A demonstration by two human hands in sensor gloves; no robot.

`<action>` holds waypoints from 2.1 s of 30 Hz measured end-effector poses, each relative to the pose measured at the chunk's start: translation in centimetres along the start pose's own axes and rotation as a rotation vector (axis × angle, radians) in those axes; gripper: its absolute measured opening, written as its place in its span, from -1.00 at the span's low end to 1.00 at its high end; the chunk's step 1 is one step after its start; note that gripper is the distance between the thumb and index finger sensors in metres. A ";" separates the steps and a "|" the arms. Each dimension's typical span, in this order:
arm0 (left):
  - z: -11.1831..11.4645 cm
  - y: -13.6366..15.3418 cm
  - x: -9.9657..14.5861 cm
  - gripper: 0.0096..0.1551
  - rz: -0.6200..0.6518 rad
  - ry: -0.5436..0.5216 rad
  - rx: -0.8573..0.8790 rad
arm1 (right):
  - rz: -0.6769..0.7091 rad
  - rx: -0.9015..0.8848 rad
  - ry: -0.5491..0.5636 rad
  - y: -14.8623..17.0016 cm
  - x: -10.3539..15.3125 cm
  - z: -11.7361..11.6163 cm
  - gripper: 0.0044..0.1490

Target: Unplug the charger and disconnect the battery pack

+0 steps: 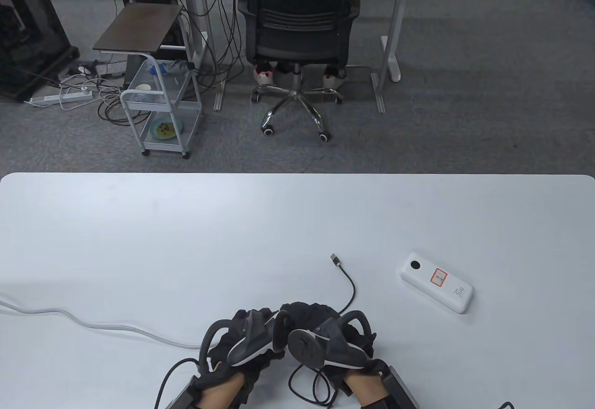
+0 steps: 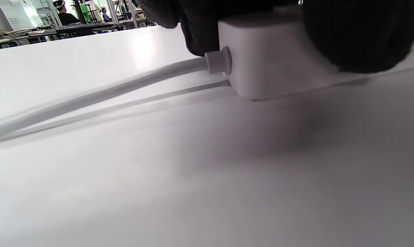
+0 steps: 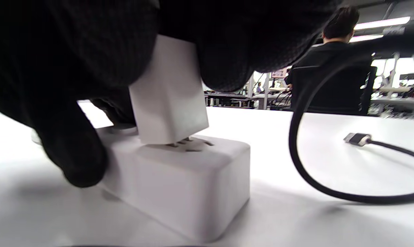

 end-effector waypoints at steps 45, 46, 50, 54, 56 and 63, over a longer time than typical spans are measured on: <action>-0.1 0.0 0.1 -0.05 -0.008 -0.004 -0.008 | 0.022 -0.129 -0.004 1.6 0.3 0.2 -0.19; 0.0 0.0 0.1 -0.04 -0.009 -0.005 -0.007 | 0.025 -0.142 -0.002 1.8 0.2 0.2 -0.19; -0.1 0.0 0.0 -0.05 -0.011 -0.002 -0.007 | 0.029 -0.153 0.044 2.1 0.7 1.2 -0.19; -0.1 0.0 0.0 -0.05 -0.009 -0.007 -0.007 | 0.003 -0.175 0.041 2.9 0.6 3.2 -0.19; -0.1 0.1 0.1 -0.05 -0.008 -0.007 -0.004 | 0.009 -0.141 0.088 3.2 1.1 4.1 -0.19; 0.1 0.4 -0.1 -0.06 -0.006 0.000 0.034 | -0.041 -0.148 0.166 4.7 2.3 7.3 -0.17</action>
Point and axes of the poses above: the tracker on the back of each hand, its own y axis roughly to the little-finger side, its own x axis roughly from the fingertips to the wrist, z = x × y, the point moved 5 cm from there along -x, roughly from the wrist to the fingertips, and after that the axes turned 10 degrees about -z, right-handed, at the moved point
